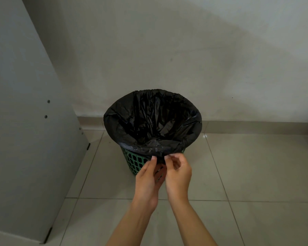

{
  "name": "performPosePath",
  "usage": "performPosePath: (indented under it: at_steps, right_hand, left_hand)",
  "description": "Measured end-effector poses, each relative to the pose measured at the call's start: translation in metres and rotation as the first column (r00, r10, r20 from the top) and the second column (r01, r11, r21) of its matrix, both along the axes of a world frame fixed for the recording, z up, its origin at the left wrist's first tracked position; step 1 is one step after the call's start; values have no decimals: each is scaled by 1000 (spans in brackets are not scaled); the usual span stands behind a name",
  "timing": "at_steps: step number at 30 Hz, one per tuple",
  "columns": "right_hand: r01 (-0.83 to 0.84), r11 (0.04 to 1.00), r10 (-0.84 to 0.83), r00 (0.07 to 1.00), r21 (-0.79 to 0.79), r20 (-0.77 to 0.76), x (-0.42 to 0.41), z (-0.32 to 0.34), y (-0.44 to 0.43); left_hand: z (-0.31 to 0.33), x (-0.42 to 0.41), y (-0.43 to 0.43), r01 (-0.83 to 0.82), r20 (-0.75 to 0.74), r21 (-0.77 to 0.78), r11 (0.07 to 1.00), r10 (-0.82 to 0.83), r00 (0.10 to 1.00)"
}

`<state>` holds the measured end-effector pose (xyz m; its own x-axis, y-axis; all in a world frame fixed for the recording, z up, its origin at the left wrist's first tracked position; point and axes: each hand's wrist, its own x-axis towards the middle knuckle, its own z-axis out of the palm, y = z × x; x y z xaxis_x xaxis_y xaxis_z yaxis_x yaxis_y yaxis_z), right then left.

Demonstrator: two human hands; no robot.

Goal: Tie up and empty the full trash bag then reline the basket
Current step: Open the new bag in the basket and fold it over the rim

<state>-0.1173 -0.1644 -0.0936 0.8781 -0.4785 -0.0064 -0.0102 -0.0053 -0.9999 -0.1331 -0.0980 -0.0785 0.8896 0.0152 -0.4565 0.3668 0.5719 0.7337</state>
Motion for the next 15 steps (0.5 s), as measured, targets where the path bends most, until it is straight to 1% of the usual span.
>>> performPosePath:
  at_steps: [2, 3, 5, 7, 8, 10, 12, 15]
  right_hand:
    - [-6, 999, 6, 1000, -32, -4, -1, -1, 0]
    - [-6, 1000, 6, 1000, 0, -11, -1, -1, -1]
    - [5, 988, 2, 999, 153, -46, -2, 2, -2]
    - [10, 934, 24, 995, 356, -93, -4, 6, -6]
    - [0, 909, 50, 993, 416, -109, -5, 8, -9]
    - [-39, 896, 105, 987, 443, -126, -5, 10, -14]
    - [-55, 904, 118, 985, 424, -123, -5, 10, -15]
    - [-36, 912, 88, 990, 408, -110, -6, 8, -11]
  left_hand:
    - [-1, 4, 3, 30, -6, -49, 998, -31, 1000]
    - [-2, 6, 5, 54, -10, -75, 996, -55, 998]
    - [-3, 8, 8, 112, -16, -126, 986, -115, 993]
    - [-3, 11, 13, 169, -19, -154, 974, -174, 985]
    - [-4, 12, 16, 196, -23, -152, 969, -202, 979]
    - [-6, 15, 20, 249, -27, -119, 961, -253, 967]
    - [-7, 17, 21, 274, -23, -49, 960, -276, 961]
    - [-8, 19, 16, 228, 2, 66, 972, -228, 974]
